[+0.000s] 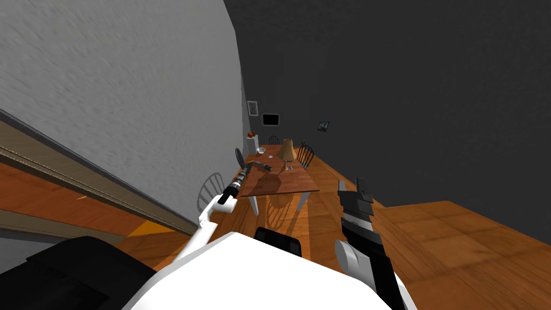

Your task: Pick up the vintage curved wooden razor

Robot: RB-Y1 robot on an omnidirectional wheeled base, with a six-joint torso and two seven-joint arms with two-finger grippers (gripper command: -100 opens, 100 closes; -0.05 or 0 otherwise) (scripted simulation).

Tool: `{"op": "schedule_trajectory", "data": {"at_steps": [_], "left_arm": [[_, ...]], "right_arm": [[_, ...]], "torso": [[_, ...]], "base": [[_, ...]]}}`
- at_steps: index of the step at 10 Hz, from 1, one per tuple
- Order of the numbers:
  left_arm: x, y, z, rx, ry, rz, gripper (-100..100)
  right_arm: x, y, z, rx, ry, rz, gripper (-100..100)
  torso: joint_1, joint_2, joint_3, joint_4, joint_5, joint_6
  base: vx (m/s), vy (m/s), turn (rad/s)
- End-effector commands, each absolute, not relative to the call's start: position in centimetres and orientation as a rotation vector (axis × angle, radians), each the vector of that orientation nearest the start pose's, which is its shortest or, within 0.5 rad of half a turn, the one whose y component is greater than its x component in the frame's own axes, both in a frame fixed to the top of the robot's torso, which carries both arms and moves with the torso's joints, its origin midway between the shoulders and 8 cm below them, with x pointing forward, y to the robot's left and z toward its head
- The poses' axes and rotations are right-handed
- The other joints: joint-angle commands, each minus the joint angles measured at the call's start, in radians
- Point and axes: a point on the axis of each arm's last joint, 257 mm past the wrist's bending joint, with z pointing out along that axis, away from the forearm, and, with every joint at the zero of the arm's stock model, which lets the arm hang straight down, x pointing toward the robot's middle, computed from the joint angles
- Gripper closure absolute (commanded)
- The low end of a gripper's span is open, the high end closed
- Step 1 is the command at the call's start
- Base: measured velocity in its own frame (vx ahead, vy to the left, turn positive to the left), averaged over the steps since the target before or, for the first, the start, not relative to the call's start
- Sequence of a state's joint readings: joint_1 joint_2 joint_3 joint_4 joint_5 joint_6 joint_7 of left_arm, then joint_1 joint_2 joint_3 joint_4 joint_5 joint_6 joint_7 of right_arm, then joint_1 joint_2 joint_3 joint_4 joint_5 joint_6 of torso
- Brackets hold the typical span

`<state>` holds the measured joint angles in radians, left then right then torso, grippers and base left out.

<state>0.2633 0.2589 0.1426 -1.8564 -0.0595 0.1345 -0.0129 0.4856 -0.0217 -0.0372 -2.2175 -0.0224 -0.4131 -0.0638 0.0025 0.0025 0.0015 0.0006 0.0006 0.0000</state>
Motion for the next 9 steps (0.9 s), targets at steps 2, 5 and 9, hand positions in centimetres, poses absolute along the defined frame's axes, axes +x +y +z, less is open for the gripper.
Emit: {"op": "schedule_trajectory", "data": {"at_steps": [2, 5, 9], "left_arm": [[47.2, 41.1, -23.6, -1.174, 1.320, -0.723, -100], [47.3, 42.8, -26.2, -1.262, 1.350, -0.674, -100], [47.5, 45.4, -29.6, -1.405, 1.373, -0.607, -100]], "right_arm": [[36.7, -29.8, -1.6, 0.792, 0.683, 1.308, 0], [36.8, -29.8, -1.6, 0.792, 0.683, 1.308, 0], [36.7, -29.8, -1.6, 0.792, 0.683, 1.308, 0]], "torso": [[0.000, 0.000, 0.000, 0.000, 0.000, 0.000], [0.000, -0.001, -0.001, 0.000, 0.000, 0.000], [0.000, -0.002, -0.001, 0.000, 0.000, 0.000]], "base": [[-0.046, 0.027, -0.091], [-0.030, 0.031, -0.089], [-0.027, 0.027, -0.099]]}}
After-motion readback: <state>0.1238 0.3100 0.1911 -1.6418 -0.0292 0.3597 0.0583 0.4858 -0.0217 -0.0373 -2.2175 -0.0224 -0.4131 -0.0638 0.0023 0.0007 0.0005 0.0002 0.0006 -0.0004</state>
